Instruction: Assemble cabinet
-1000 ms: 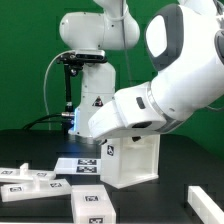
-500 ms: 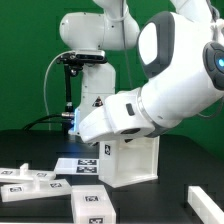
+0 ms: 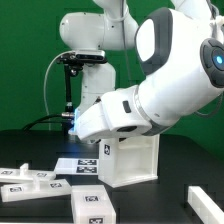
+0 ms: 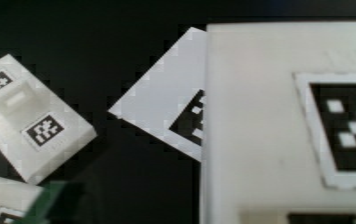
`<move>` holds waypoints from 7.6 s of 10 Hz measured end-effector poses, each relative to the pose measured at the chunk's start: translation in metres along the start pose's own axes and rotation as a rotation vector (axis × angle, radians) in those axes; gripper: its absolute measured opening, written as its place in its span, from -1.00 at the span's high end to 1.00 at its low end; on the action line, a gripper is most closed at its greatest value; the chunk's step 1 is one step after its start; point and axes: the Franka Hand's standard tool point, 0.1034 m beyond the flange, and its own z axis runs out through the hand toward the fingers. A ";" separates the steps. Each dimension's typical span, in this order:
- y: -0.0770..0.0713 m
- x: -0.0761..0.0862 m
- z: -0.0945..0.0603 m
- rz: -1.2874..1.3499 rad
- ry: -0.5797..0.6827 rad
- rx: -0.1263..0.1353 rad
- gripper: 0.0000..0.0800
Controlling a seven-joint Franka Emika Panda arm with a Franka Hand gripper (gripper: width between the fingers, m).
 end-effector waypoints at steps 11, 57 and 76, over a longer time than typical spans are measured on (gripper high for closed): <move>0.010 -0.012 -0.051 0.017 0.126 0.069 0.92; 0.050 0.121 -0.073 0.487 0.967 0.298 0.24; 0.123 0.028 -0.032 0.426 0.941 0.323 -0.99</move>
Offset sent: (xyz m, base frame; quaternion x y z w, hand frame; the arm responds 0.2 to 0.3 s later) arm 0.0000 0.0000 0.0000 0.0000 0.0000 0.0000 1.0000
